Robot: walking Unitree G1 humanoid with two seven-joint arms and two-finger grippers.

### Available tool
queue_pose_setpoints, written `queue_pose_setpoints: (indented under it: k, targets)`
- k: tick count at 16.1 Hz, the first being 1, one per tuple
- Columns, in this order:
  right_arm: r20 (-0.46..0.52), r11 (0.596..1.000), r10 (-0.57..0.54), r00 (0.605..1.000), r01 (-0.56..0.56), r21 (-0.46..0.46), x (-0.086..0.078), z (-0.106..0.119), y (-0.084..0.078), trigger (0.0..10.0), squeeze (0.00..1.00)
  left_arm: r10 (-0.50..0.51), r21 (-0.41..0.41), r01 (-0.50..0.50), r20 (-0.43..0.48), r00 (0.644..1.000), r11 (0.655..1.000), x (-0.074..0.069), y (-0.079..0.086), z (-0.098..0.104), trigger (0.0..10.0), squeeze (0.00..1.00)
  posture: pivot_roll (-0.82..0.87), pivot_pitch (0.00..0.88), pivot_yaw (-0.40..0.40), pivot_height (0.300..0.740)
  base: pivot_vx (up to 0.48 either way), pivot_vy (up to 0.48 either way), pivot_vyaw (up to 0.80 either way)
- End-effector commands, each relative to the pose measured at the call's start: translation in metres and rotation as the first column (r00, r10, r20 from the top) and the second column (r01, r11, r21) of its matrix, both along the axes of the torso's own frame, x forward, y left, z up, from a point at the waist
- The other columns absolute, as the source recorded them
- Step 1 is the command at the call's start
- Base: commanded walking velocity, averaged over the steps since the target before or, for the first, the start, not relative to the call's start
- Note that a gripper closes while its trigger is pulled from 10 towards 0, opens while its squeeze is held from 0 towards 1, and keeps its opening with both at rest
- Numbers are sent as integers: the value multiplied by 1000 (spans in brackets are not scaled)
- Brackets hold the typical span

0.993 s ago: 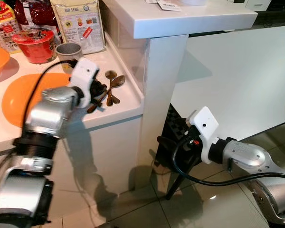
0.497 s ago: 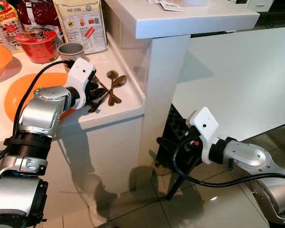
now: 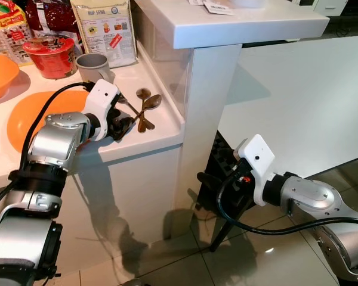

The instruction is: Setting the table

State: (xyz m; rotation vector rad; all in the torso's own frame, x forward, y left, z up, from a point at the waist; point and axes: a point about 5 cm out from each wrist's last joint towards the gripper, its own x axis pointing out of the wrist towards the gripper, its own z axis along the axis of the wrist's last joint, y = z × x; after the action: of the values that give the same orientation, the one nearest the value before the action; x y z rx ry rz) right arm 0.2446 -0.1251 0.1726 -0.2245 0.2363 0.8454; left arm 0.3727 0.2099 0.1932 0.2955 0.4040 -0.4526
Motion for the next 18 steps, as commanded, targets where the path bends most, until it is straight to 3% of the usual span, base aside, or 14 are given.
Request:
queue_pose_setpoints:
  k: [1, 9, 16, 18]
  targets:
    - [6, 1000, 18, 1000, -18, -3, -1, 2, -1, 10000, 0, -26, 26, 26, -9, 1000, 999, 2, -5, -1, 10000, 0, -35, 15, -36, 740, 0, 0, 0]
    - [-2, 1000, 27, 1000, -27, -6, -3, 1, -1, 10000, 0, -83, 39, 85, -34, 996, 996, 6, -11, -8, 10000, 0, -40, 19, -33, 740, 0, 0, 0]
    - [-6, 999, 41, 999, -41, -11, -4, 0, 0, 10000, 0, -145, 176, 157, -82, 986, 972, 5, -19, -27, 10000, 0, -40, 12, -33, 740, 0, 0, 0]
    - [-8, 999, 49, 999, -49, -13, -4, 0, 0, 10000, 0, -147, 183, 165, -105, 984, 969, 5, -21, -31, 10000, 0, -41, 10, -34, 740, 0, 0, 0]
